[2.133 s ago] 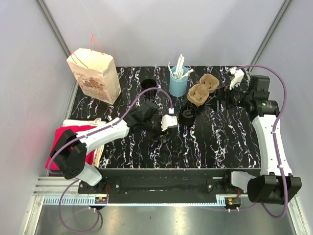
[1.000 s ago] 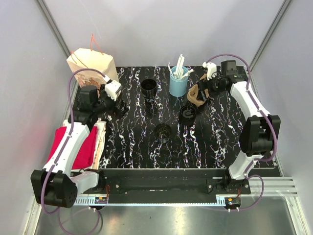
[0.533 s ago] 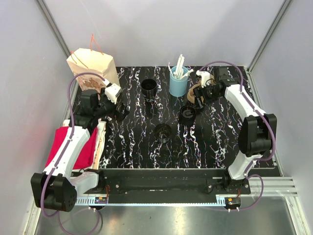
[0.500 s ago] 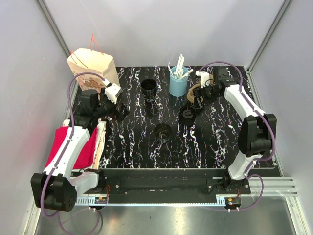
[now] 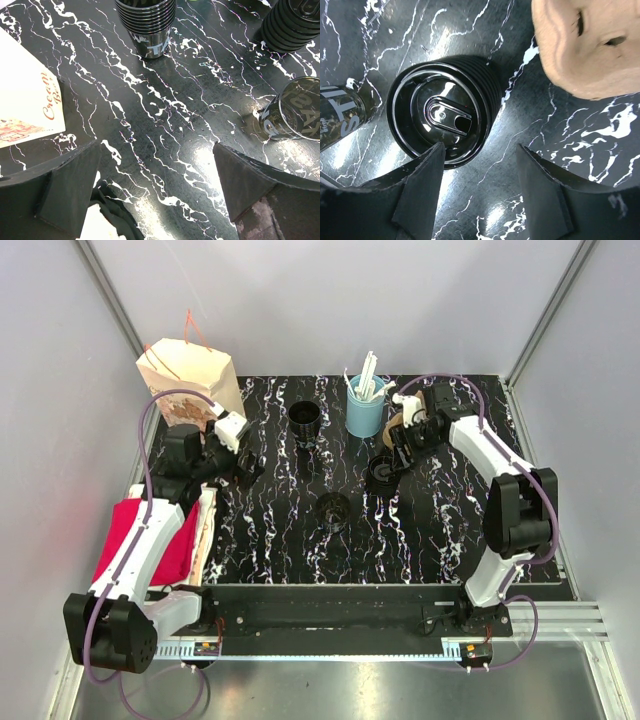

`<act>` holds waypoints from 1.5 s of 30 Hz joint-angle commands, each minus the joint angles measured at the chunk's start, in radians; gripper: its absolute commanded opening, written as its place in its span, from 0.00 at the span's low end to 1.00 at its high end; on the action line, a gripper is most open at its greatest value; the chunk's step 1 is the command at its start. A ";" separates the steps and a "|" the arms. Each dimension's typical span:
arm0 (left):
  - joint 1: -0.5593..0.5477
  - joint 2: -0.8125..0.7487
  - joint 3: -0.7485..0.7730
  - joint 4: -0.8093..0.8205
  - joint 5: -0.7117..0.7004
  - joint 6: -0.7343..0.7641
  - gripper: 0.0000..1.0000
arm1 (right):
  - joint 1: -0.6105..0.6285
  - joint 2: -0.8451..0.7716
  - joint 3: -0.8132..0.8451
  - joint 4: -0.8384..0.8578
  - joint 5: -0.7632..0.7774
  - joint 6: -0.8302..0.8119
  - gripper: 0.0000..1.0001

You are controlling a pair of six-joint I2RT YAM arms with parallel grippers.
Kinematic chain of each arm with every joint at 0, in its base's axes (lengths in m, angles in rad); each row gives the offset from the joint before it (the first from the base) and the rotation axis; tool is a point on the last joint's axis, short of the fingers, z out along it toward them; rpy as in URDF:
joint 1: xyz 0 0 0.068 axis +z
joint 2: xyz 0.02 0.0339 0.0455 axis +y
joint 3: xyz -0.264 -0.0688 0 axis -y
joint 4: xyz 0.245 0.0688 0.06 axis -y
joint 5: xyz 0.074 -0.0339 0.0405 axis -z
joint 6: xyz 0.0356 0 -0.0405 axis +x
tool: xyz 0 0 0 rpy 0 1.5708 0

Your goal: Pack the takeout coffee

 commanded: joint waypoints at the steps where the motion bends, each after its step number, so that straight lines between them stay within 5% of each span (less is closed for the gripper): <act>1: 0.007 -0.016 -0.009 0.057 0.020 -0.011 0.99 | 0.019 0.011 -0.012 0.019 0.033 0.020 0.64; 31: 0.024 -0.016 -0.015 0.059 0.050 -0.025 0.99 | 0.042 -0.022 -0.012 0.028 0.058 0.024 0.24; 34: 0.026 -0.016 -0.017 0.059 0.056 -0.025 0.99 | 0.042 -0.019 -0.007 0.026 0.050 0.025 0.27; 38: 0.027 -0.012 -0.017 0.060 0.061 -0.025 0.99 | 0.043 0.002 -0.003 0.023 0.052 0.027 0.47; 45: 0.029 -0.006 -0.018 0.062 0.064 -0.025 0.99 | 0.053 0.019 0.010 0.023 0.059 0.031 0.45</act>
